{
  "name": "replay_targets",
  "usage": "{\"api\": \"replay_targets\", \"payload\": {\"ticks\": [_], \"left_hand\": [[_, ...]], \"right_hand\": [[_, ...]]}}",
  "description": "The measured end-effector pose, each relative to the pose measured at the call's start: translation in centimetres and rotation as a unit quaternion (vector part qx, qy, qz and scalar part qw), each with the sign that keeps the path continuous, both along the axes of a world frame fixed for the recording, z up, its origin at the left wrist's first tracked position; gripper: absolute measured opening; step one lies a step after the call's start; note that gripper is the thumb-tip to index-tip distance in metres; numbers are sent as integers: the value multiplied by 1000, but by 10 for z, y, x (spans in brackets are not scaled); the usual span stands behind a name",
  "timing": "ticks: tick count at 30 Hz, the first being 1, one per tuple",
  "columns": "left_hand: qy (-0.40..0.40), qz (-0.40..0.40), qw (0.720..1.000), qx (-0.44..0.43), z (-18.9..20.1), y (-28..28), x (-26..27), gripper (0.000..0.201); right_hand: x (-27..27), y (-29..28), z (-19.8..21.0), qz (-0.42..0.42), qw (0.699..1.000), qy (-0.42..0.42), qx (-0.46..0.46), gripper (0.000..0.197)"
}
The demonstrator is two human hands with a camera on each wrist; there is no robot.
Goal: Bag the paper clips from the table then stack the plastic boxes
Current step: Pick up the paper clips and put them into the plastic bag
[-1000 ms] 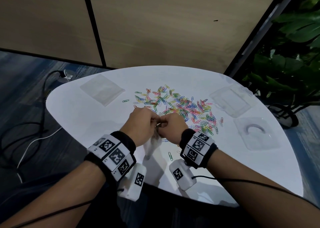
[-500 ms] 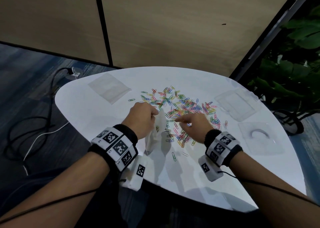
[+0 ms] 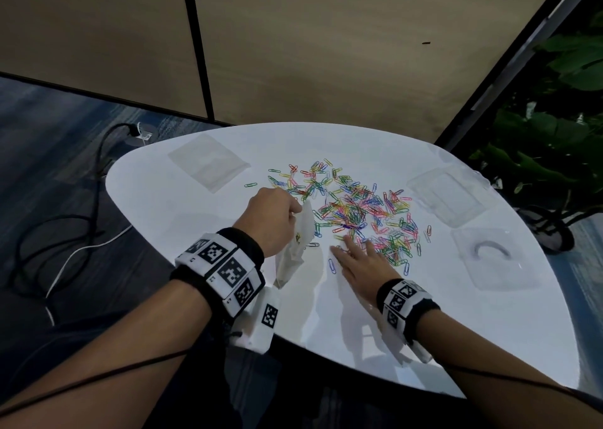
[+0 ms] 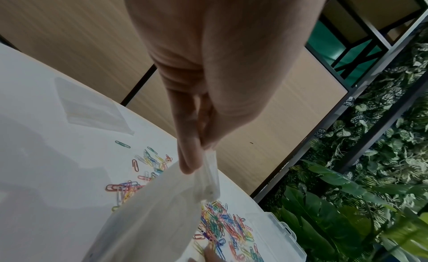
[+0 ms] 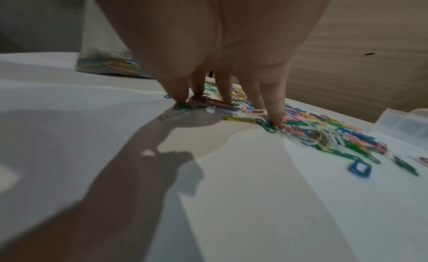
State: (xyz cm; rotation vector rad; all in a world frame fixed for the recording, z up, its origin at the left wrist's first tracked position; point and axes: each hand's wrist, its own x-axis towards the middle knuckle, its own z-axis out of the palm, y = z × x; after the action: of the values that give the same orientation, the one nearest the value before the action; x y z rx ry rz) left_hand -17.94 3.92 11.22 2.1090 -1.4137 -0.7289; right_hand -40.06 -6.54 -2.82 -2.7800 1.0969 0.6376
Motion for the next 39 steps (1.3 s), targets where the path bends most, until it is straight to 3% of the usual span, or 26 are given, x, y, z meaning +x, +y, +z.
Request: {"api": "replay_targets", "payload": {"ticks": [3,7,10,12,14,16,18,20,22,26,28,33,36,39], "left_hand": [[-4,-10,1000,1,0,0,-3,27],[-9,-11,1000,2,0,0,-4,26],[-16,-10,1000,3,0,-1,-4,28],[-14,-13,1000,5,-1,-2,-5,28],[-13,-19,1000,6,-2,-3,-7,28],[-19,-27,999,7,-3,-3,-8,30],[-20,-30,999,9,-4,-4,-9,32],[-13,-29,999,5,-6,-5,-10,32],[-9,-31,999,1,-7,-6,-11,31],[-6,-28,1000,-6,-7,-6,-13,29],[-12,-27,999,-14,-6,-5,-14,29],[-3,-23,999,-27,-3,-3,-20,26],[-1,-29,999,-30,-3,-3,-21,23],[1,-31,999,-21,-2,-4,-22,22]], "right_hand": [[4,-13,-17,5,998,-55,7,71],[17,-13,-1,-5,992,-119,-29,20],[14,-19,19,-121,974,-189,7,14],[8,-28,30,-231,941,-241,55,10],[-1,-39,32,-351,876,-302,136,13],[-4,-45,37,-462,752,-391,261,15],[-1,-46,49,-494,636,-469,363,17],[10,-41,68,-474,554,-513,454,21],[25,-29,92,-433,501,-534,526,26],[50,2,121,-399,458,-542,581,17],[59,14,119,-401,465,-540,576,16],[70,29,97,-417,588,-532,444,17],[72,33,94,-315,742,-485,338,22],[68,31,101,-197,857,-421,224,29]]}}
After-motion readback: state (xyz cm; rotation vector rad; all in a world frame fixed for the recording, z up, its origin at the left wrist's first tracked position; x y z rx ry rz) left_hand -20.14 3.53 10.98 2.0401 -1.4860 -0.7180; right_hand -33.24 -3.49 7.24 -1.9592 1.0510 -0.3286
